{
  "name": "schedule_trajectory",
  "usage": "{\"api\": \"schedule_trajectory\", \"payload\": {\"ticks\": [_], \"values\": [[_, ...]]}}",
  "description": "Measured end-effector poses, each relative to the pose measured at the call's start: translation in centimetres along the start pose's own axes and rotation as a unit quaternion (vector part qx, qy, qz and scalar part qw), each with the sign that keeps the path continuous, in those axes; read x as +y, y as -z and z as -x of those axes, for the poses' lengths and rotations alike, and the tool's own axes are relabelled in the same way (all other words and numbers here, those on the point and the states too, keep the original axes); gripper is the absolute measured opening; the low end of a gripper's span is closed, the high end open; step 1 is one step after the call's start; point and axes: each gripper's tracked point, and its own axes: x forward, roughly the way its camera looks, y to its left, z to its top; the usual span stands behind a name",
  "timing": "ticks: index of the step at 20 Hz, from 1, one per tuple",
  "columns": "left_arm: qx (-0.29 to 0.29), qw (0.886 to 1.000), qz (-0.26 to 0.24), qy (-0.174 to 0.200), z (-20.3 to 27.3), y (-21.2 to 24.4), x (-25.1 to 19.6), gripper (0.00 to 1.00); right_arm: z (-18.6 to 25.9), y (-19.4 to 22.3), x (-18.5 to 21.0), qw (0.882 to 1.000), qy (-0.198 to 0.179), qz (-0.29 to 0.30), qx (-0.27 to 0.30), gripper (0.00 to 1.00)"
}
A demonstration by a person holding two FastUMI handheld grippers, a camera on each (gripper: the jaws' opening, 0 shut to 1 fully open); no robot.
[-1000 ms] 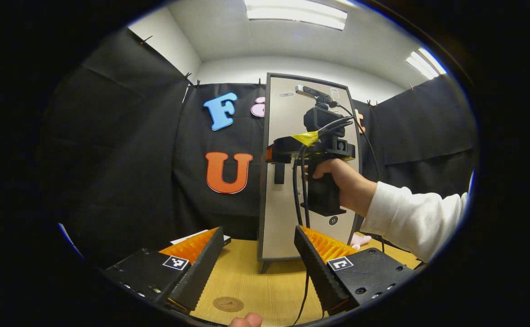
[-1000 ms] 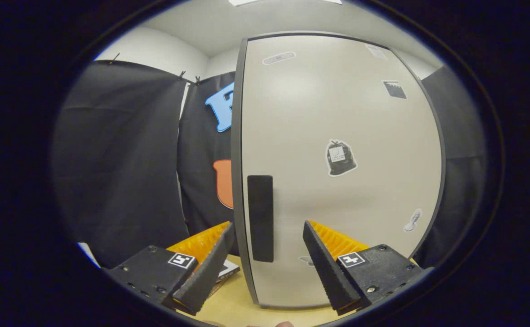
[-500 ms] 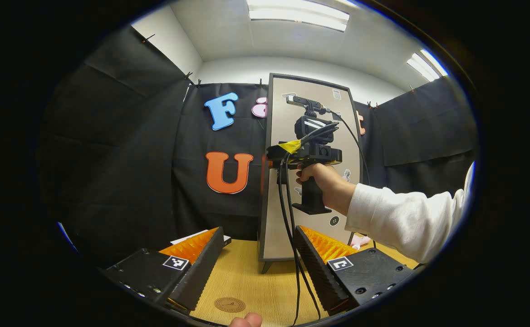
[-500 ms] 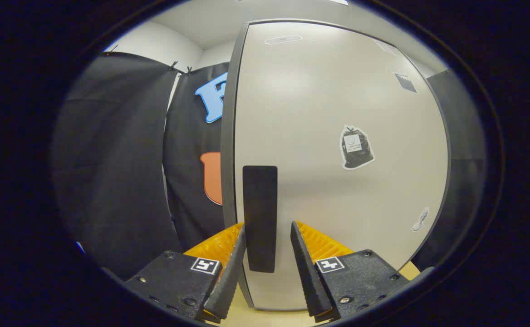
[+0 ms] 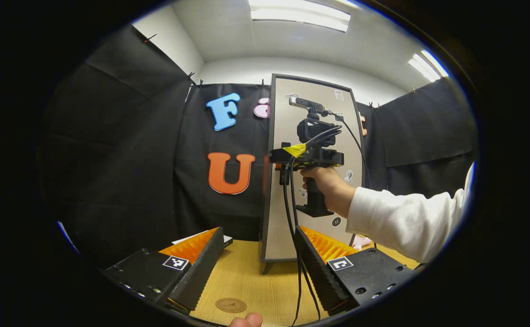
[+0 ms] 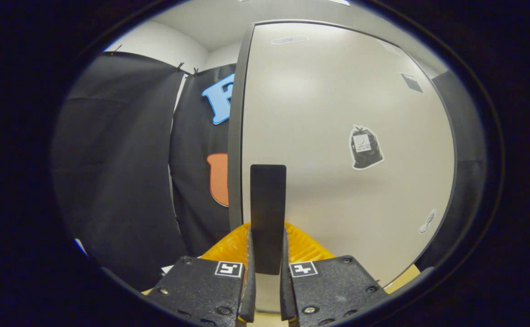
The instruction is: Open the cabinet door with the right hand, grasp the bottle in the cabinet with the left hand and place it on the coaster, then close the cabinet door with the right hand.
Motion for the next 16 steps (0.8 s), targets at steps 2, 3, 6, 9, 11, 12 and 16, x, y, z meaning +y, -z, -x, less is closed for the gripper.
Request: {"api": "schedule_trajectory", "payload": {"ticks": [2,3,6,9,11,12,16], "values": [[-0.001,1.0,-0.001,-0.001,0.0,-0.2,0.1,0.95,0.3,0.0,0.0,1.0,-0.009,0.001,0.001,0.24],[-0.001,1.0,-0.001,-0.002,0.1,-0.2,0.1,0.95,0.6,-0.1,0.1,1.0,-0.013,0.005,0.002,0.23],[0.0,1.0,-0.001,-0.004,0.2,-0.1,0.0,0.95,2.1,-0.2,0.5,0.999,-0.032,0.003,0.008,0.23],[0.002,1.0,0.001,-0.003,0.2,0.1,-0.1,0.95,5.3,-0.7,0.7,0.998,-0.061,0.0,0.006,0.23],[0.003,1.0,0.002,-0.001,0.3,0.2,-0.3,0.95,9.7,0.0,-0.5,0.997,-0.079,0.0,0.003,0.23],[0.003,1.0,0.002,0.0,0.4,0.2,-0.5,0.95,11.7,0.3,-1.1,0.996,-0.085,-0.002,0.003,0.23],[-0.005,1.0,0.004,0.007,0.4,-0.4,-1.5,0.95,16.5,0.6,-2.6,0.996,-0.088,0.001,-0.001,0.23]]}}
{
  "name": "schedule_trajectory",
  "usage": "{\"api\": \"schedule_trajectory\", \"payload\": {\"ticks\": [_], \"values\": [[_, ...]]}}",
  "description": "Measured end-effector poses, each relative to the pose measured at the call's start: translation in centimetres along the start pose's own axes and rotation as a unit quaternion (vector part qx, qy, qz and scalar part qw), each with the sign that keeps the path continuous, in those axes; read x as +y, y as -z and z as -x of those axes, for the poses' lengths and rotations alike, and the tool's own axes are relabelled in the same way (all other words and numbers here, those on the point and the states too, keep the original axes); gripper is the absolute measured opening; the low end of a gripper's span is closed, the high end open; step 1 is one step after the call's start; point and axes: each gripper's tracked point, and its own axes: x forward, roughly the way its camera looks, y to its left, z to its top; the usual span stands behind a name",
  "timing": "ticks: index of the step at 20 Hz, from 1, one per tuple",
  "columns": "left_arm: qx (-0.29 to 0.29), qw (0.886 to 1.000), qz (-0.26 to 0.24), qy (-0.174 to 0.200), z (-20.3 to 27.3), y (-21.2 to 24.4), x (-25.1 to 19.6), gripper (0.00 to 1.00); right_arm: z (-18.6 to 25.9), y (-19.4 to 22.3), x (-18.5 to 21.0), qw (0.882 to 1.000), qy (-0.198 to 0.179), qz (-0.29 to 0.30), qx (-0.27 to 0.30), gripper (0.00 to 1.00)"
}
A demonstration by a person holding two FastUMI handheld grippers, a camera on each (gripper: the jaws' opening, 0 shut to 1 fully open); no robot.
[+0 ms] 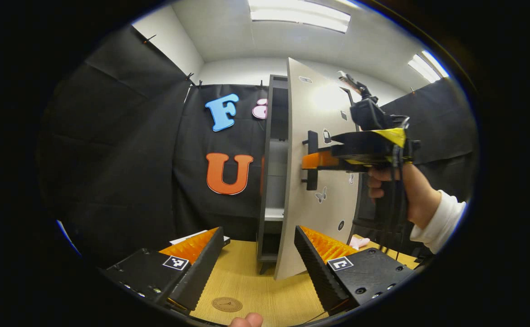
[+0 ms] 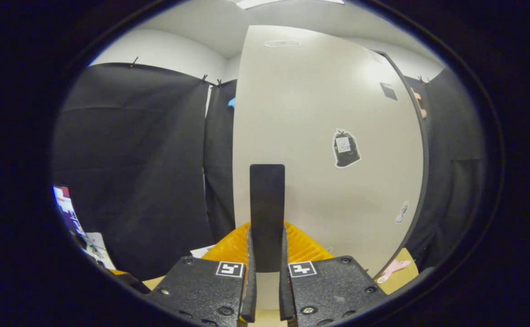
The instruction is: Open the cabinet door with the right hand, grasp the bottle in the cabinet with the left hand and place it on the coaster, then close the cabinet door with the right hand.
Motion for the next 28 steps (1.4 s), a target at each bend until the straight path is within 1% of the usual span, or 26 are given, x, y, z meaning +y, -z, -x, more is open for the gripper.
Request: {"api": "schedule_trajectory", "payload": {"ticks": [4,7,11,13,15,16,19,23,25,28], "values": [[-0.006,1.0,-0.01,0.009,0.4,-0.2,-1.2,0.95,4.9,0.3,-1.6,1.0,-0.001,0.002,-0.003,0.23],[0.0,1.0,-0.008,0.021,0.9,0.2,-2.9,0.95,8.9,0.5,-3.7,1.0,0.009,0.007,-0.007,0.23],[0.006,0.999,-0.007,0.038,1.3,0.5,-5.0,0.95,14.1,0.7,-7.8,0.999,0.044,0.012,-0.015,0.22],[0.009,0.999,-0.009,0.047,1.2,0.8,-6.3,0.95,16.4,0.5,-9.7,0.997,0.072,0.024,-0.018,0.22],[0.016,0.998,-0.007,0.057,1.1,1.3,-7.4,0.95,19.0,1.0,-11.4,0.994,0.099,0.043,-0.019,0.16],[0.016,0.998,-0.003,0.064,1.0,1.3,-8.0,0.95,19.9,1.1,-12.3,0.993,0.105,0.042,-0.019,0.15],[0.013,0.997,-0.001,0.072,1.0,0.7,-9.0,0.95,21.1,1.2,-13.6,0.994,0.108,0.016,-0.016,0.11],[0.011,0.997,-0.007,0.076,1.0,0.8,-9.5,0.95,22.1,0.9,-15.3,0.992,0.127,0.016,-0.018,0.08],[0.01,0.997,-0.007,0.072,1.0,0.7,-9.3,0.95,22.4,1.0,-15.5,0.99,0.138,0.014,-0.017,0.06],[0.008,0.997,-0.006,0.071,0.8,0.5,-9.3,0.95,23.4,1.1,-17.6,0.989,0.144,0.002,-0.018,0.05]]}}
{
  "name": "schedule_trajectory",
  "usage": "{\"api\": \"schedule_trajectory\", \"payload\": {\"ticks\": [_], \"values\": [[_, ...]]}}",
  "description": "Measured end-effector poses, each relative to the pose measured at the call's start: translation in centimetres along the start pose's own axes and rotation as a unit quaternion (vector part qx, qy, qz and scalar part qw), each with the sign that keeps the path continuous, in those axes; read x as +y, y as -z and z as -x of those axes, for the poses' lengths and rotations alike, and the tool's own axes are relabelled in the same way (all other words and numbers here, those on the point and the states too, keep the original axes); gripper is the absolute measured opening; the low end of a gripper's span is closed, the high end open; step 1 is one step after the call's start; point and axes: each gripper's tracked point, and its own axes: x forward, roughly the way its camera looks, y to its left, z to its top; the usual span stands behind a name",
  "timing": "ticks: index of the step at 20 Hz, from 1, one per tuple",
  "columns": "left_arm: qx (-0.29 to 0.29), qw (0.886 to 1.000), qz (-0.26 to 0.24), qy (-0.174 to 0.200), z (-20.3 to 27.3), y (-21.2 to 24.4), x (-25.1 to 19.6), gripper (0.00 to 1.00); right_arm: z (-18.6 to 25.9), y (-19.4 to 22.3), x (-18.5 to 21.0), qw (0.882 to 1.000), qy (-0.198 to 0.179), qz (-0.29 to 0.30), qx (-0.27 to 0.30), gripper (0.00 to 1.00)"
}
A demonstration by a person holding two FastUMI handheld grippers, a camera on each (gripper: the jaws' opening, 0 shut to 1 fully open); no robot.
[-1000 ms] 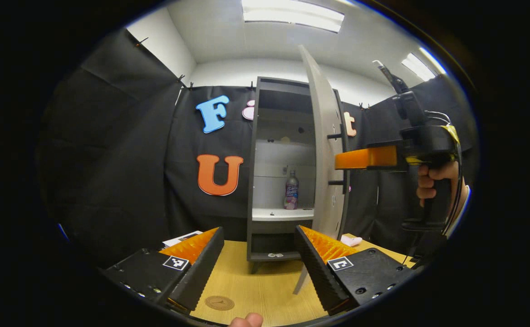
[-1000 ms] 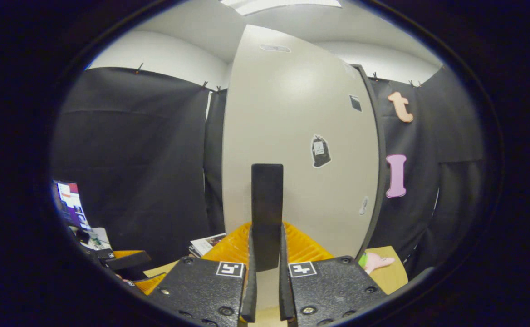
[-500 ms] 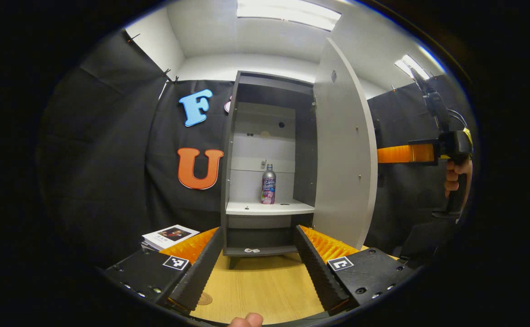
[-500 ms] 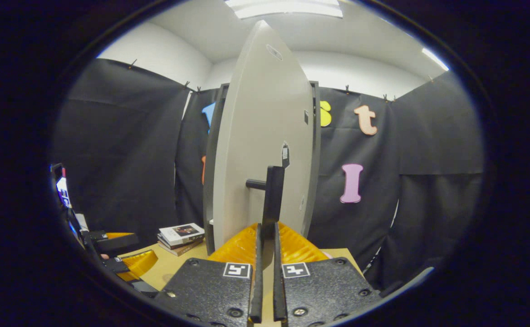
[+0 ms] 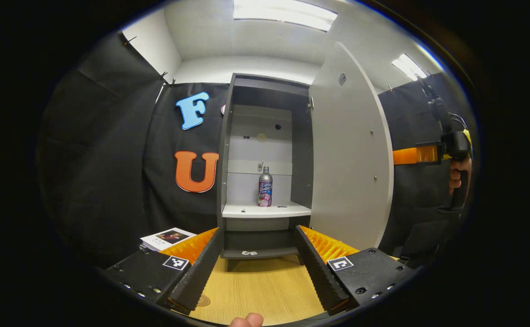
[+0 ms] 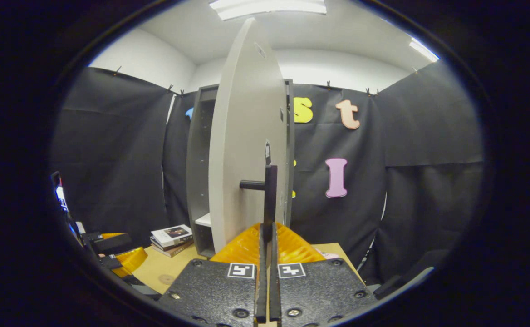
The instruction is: Open the cabinet door with the right hand, grasp the bottle in the cabinet with the left hand and place it on the coaster, then close the cabinet door with the right hand.
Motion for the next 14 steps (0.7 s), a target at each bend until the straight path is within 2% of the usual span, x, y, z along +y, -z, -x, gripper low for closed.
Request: {"api": "schedule_trajectory", "payload": {"ticks": [8,11,14], "values": [[0.003,1.0,0.006,0.001,-0.2,0.2,-0.2,0.95,-0.1,-0.3,-6.3,0.998,0.065,0.004,-0.008,0.04],[0.002,1.0,0.002,-0.003,-0.3,0.1,-0.1,0.95,-0.4,0.0,-5.6,0.999,0.042,-0.025,-0.008,0.04],[0.002,1.0,0.008,-0.004,-0.4,0.3,0.0,0.95,1.1,-0.9,-6.2,0.997,0.068,-0.002,-0.019,0.02]]}}
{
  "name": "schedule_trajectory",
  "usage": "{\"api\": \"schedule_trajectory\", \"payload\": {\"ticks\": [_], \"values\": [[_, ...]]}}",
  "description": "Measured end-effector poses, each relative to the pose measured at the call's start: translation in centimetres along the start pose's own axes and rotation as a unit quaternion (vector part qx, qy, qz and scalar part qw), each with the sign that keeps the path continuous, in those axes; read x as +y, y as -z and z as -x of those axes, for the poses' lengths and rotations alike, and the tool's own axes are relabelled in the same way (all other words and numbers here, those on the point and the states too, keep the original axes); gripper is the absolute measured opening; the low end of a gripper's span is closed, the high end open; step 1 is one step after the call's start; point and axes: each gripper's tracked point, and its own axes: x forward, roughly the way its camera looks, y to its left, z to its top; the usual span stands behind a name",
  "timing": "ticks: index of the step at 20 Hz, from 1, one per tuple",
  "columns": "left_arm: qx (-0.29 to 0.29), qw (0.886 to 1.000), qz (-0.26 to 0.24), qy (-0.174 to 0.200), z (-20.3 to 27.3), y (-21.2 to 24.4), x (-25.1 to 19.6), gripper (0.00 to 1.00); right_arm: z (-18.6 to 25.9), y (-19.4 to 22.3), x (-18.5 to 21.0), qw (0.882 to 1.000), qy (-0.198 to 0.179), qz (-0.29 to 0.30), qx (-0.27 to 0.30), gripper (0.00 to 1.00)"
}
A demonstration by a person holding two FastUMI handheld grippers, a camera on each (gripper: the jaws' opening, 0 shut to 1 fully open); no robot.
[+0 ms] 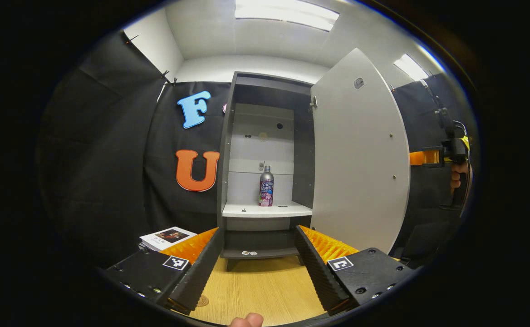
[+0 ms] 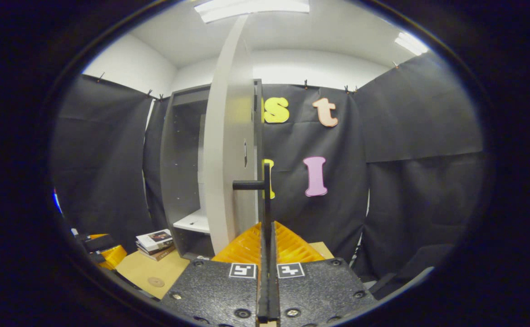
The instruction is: Open the cabinet door with the right hand, grasp the bottle in the cabinet with the left hand and place it on the coaster, then close the cabinet door with the right hand.
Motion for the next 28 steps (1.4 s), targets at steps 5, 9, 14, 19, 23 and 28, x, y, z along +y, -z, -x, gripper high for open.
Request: {"api": "schedule_trajectory", "payload": {"ticks": [5,9,14,19,23,28], "values": [[0.002,1.0,0.011,-0.005,0.0,0.1,0.3,0.95,5.6,0.1,0.9,1.0,0.022,0.004,-0.002,0.04],[0.0,1.0,0.006,-0.007,-0.4,0.0,0.9,0.95,7.4,2.4,5.3,1.0,-0.022,-0.004,0.001,0.04],[-0.004,1.0,0.008,-0.001,-0.5,-0.4,0.7,0.95,6.1,5.3,9.3,0.999,-0.039,-0.021,0.002,0.04],[-0.009,1.0,-0.005,-0.004,-0.5,-0.7,0.9,0.95,4.6,7.4,10.6,0.999,-0.044,-0.023,0.009,0.47],[-0.008,1.0,-0.005,-0.003,-0.8,-0.9,0.9,0.95,3.8,8.2,11.0,0.998,-0.052,-0.045,0.009,0.72],[-0.023,0.999,-0.012,0.02,-4.7,-2.5,0.2,0.95,3.6,8.9,11.1,0.997,-0.057,-0.044,0.013,0.83]]}}
